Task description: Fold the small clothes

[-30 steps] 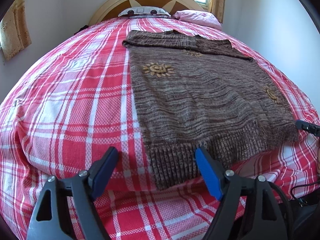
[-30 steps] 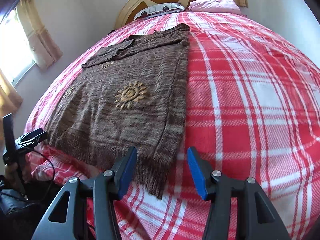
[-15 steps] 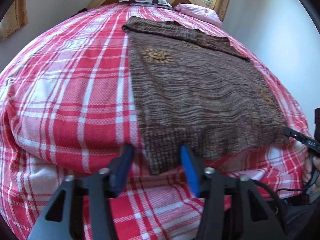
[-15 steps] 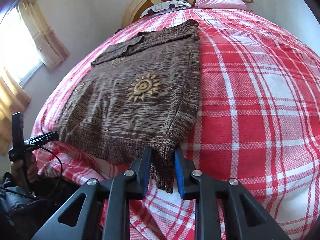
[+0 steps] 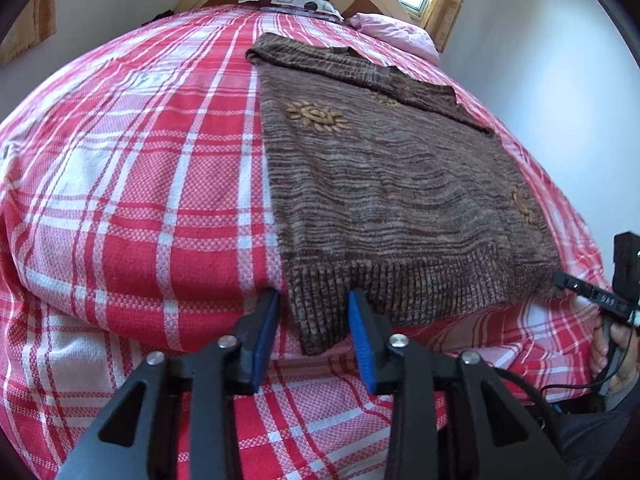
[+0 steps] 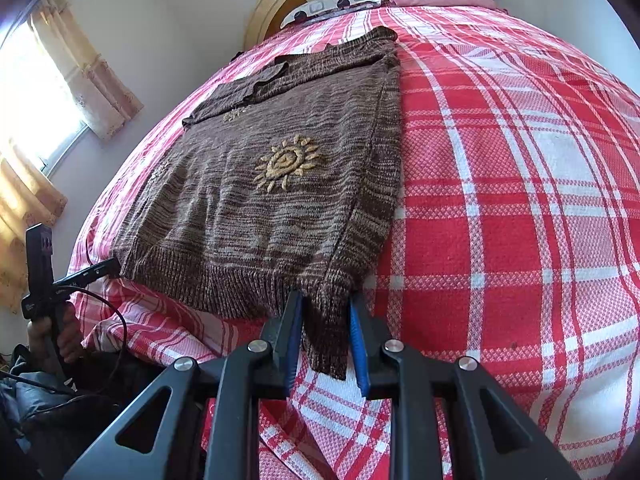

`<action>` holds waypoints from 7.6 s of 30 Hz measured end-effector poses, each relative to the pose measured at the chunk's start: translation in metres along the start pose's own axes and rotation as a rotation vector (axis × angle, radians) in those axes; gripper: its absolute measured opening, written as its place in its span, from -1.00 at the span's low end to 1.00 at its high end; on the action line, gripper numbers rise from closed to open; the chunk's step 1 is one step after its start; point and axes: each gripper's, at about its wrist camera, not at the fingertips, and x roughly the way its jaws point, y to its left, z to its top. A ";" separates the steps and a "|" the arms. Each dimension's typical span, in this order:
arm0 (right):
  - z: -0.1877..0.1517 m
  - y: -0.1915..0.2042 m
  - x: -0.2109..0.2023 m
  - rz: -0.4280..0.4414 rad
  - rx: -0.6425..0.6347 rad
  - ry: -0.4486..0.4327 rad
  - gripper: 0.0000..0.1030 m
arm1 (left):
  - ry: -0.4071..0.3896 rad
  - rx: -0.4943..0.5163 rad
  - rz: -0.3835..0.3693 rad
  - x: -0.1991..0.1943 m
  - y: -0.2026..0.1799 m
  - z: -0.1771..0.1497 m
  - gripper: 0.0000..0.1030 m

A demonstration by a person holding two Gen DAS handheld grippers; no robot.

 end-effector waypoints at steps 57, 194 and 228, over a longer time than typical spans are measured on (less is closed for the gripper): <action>0.078 -0.014 -0.062 0.429 0.238 -0.360 -0.85 | -0.338 -0.113 -0.283 -0.056 0.020 0.109 -0.88; 0.405 0.008 0.214 0.014 0.057 -0.133 0.41 | -0.093 -0.023 0.556 0.200 0.041 0.368 0.69; 0.215 0.008 0.138 -0.278 -0.218 -0.040 0.43 | -0.025 0.078 0.307 0.132 0.036 0.216 1.00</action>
